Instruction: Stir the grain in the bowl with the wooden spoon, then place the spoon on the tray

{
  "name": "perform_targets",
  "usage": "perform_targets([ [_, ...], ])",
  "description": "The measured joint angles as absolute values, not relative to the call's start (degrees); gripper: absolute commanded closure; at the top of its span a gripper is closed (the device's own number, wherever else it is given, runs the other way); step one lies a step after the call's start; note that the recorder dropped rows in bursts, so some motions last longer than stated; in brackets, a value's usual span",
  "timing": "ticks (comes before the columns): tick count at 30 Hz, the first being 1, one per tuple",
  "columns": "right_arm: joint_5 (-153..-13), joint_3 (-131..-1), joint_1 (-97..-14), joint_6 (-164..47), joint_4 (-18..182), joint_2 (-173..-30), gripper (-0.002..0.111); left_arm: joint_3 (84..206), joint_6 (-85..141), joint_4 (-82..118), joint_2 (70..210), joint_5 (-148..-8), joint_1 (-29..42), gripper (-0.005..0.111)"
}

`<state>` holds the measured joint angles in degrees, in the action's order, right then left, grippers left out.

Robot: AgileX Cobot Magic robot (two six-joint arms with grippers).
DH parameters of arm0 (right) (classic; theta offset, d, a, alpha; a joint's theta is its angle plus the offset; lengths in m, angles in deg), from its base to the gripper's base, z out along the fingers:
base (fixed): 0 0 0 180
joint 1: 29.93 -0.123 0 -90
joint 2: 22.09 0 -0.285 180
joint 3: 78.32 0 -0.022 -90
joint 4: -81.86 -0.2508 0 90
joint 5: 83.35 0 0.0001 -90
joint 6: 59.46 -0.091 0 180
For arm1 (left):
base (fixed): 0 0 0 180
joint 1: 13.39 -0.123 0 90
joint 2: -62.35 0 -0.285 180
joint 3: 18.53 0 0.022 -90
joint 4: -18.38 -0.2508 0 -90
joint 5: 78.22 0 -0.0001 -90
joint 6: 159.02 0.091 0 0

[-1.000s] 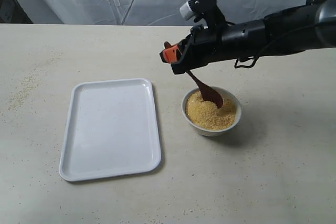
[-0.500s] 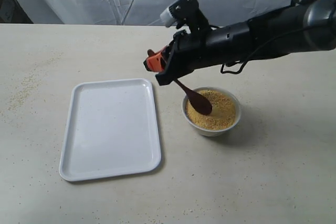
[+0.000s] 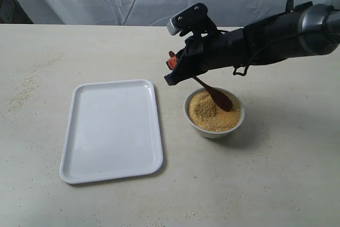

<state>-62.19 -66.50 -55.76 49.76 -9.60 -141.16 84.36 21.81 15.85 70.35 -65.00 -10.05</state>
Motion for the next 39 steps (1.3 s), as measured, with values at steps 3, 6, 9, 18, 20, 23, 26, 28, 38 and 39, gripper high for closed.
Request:
perform_targets([
  [3,-63.2,-66.5,-55.8,49.8,-9.6,-139.4,0.109,84.4,21.8,15.8,70.3,-65.0,-10.0,0.107],
  [6,-66.0,-66.5,-55.8,50.0,-9.5,-139.0,0.109,84.4,21.8,15.8,70.3,-65.0,-10.0,0.107],
  [9,-67.8,-66.5,-55.8,50.0,-9.6,-139.8,0.109,84.4,21.8,15.8,70.3,-65.0,-10.0,0.107],
  [18,-58.7,-66.5,-55.8,50.1,-9.6,-144.7,0.109,84.4,21.8,15.8,70.3,-65.0,-10.0,0.107],
  [20,-56.6,-66.5,-55.8,50.0,-10.0,-144.3,0.109,84.4,21.8,15.8,70.3,-65.0,-10.0,0.107],
  [23,-55.7,-66.5,-55.8,50.0,-10.3,-142.2,0.109,84.4,21.8,15.8,70.3,-65.0,-10.0,0.107],
  [26,-59.1,-66.5,-55.8,50.0,-10.5,-140.2,0.109,84.4,21.8,15.8,70.3,-65.0,-10.0,0.107],
  [28,-62.2,-66.5,-55.8,50.1,-10.5,-139.8,0.109,84.4,21.8,15.8,70.3,-65.0,-10.0,0.107],
  [38,-61.2,-66.5,-55.9,50.1,-12.1,-145.4,0.109,84.4,21.8,15.8,70.3,-65.0,-10.0,0.107],
  [39,-60.7,-66.5,-55.9,50.1,-12.1,-145.4,0.109,84.4,21.8,15.8,70.3,-65.0,-10.0,0.107],
])
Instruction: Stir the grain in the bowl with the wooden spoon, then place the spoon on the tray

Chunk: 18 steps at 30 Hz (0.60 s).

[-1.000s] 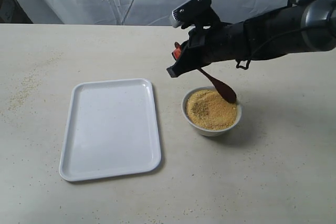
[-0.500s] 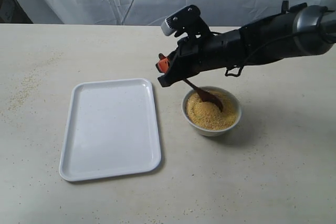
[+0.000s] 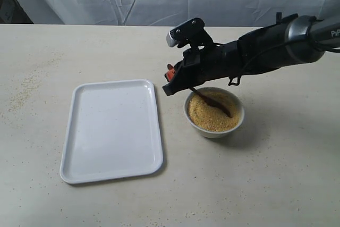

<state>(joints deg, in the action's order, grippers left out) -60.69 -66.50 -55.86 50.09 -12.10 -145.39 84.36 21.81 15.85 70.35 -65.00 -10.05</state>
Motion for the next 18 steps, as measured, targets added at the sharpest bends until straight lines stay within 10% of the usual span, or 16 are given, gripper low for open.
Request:
perform_targets([
  [18,-65.3,-66.5,-56.0,50.0,-12.5,-144.9,0.109,84.4,21.8,15.8,70.3,-65.0,-10.0,0.107],
])
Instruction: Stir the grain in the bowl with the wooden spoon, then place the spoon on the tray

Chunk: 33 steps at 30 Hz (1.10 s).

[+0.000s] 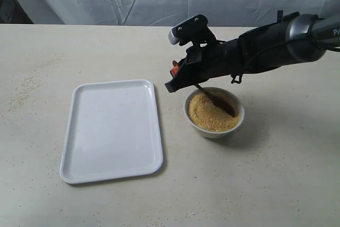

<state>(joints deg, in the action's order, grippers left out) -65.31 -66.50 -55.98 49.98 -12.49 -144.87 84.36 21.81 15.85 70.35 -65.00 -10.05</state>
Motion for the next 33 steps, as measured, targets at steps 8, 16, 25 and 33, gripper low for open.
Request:
perform_targets([
  [8,-63.0,-66.5,-56.0,50.0,-12.7,-141.3,0.109,84.4,21.8,15.8,70.3,-65.0,-10.0,0.107],
  [16,-64.2,-66.5,-56.0,53.2,-12.5,-138.2,0.109,84.4,21.8,15.8,70.3,-65.0,-10.0,0.107],
  [25,-44.4,-85.5,-56.8,20.1,-14.7,-140.9,0.109,84.4,21.8,15.8,70.3,-65.0,-10.0,0.107],
  [33,-35.1,-105.0,-67.9,-4.9,3.0,-165.4,0.109,84.4,21.8,15.8,70.3,-65.0,-10.0,0.107],
])
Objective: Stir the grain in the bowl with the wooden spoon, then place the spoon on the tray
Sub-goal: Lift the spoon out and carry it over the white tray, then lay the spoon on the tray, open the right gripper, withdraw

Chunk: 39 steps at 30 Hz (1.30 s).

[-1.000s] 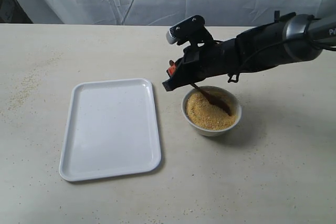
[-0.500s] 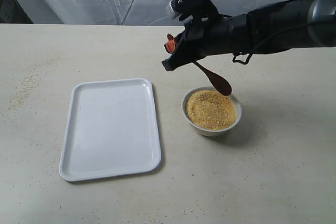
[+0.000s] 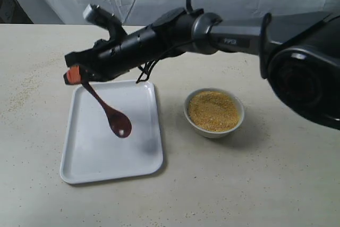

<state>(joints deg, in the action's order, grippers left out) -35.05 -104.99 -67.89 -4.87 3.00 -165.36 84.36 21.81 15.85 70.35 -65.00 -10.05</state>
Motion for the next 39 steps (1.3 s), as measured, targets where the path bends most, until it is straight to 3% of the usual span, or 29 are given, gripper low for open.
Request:
perform_targets([
  [4,-36.4,-105.2,-69.2,-5.6,3.9,-168.8,0.104,84.4,21.8,15.8,70.3,-65.0,-10.0,0.107],
  [10,-39.9,-105.3,-69.6,-5.8,6.3,-170.1,0.056,84.4,21.8,15.8,70.3,-65.0,-10.0,0.107],
  [13,-41.3,-105.5,-69.6,-5.9,8.1,-170.1,0.046,84.4,21.8,15.8,70.3,-65.0,-10.0,0.107],
  [15,-43.0,-105.6,-69.6,-5.9,10.8,-170.1,0.045,84.4,21.8,15.8,70.3,-65.0,-10.0,0.107],
  [19,-48.1,-105.6,-68.8,-13.4,21.9,-169.1,0.048,84.4,21.8,15.8,70.3,-65.0,-10.0,0.107],
  [21,-47.7,-105.6,-66.8,-19.0,30.1,-166.5,0.063,84.4,21.8,15.8,70.3,-65.0,-10.0,0.107],
  [25,-37.3,-105.8,-61.9,-23.2,39.0,-159.9,0.109,84.4,21.8,15.8,70.3,-65.0,-10.0,0.107],
  [34,-15.9,-105.2,-48.9,-38.0,57.6,-153.2,0.108,84.4,21.8,15.8,70.3,-65.0,-10.0,0.107],
  [39,-14.3,-98.7,-37.8,-41.5,59.2,-147.9,0.108,84.4,21.8,15.8,70.3,-65.0,-10.0,0.107],
])
